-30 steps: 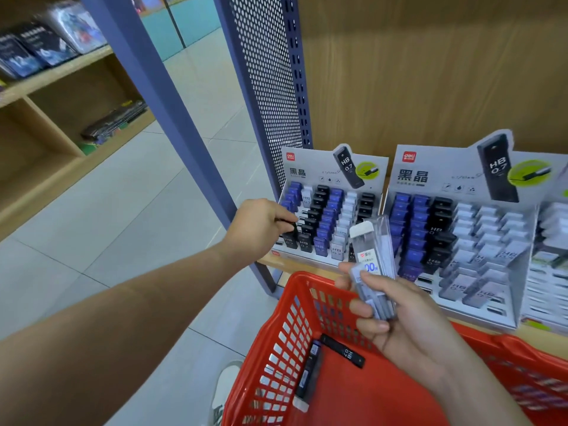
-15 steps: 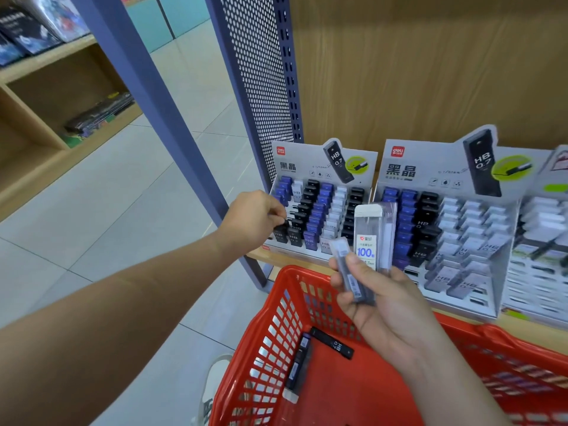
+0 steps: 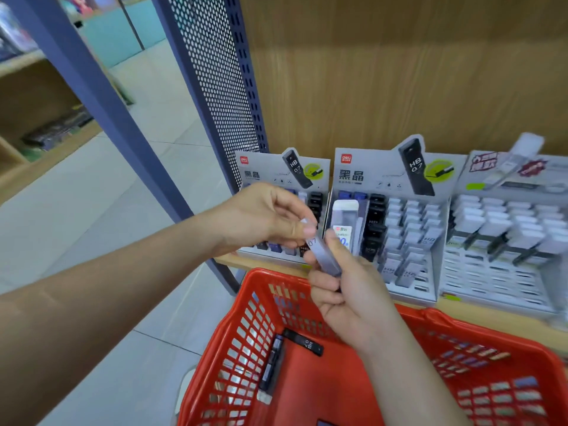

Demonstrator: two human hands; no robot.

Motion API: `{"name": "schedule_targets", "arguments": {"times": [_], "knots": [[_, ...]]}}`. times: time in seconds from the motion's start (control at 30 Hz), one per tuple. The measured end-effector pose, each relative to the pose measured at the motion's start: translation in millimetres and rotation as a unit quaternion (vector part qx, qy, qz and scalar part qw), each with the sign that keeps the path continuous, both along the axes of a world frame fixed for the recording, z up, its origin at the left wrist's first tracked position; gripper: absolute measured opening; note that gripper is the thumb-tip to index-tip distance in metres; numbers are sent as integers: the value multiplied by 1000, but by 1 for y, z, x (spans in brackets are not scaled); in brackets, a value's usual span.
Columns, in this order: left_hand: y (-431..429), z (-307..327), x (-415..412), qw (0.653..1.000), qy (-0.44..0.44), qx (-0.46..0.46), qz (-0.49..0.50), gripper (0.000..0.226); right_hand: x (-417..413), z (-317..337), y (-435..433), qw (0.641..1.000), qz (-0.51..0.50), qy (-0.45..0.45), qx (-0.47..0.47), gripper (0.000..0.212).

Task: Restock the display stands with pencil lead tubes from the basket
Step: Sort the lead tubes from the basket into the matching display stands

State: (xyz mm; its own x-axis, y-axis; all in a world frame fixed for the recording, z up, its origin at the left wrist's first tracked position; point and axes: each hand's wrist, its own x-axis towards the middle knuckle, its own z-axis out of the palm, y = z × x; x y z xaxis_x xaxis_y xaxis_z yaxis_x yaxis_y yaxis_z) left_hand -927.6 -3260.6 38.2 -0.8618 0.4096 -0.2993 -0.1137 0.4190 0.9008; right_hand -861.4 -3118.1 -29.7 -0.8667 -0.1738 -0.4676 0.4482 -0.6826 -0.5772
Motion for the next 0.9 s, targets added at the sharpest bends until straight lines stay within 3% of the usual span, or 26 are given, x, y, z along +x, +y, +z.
{"name": "schedule_targets", "arguments": {"times": [0.1,0.2,0.3,0.5,0.6,0.73,0.9], "knots": [[-2,2,-4,996,53,-6,65,6,-2,-2,21,995,17,28,94,39],[-4,6,-12,987,122,-33,96,14,-3,3,57,997,13,32,73,37],[1,4,-14,972,200,-94,83,14,1,10,90,994,-21,53,93,29],[33,-11,5,929,304,-210,-12,8,17,10,122,980,-101,59,161,35],[21,-10,2,912,318,-258,-9,9,20,8,115,981,-89,59,161,35],[-14,-7,-7,915,265,-298,58,12,19,7,87,987,-46,71,135,37],[-45,-15,-11,903,249,-332,114,12,16,4,56,992,11,67,109,12]]}}
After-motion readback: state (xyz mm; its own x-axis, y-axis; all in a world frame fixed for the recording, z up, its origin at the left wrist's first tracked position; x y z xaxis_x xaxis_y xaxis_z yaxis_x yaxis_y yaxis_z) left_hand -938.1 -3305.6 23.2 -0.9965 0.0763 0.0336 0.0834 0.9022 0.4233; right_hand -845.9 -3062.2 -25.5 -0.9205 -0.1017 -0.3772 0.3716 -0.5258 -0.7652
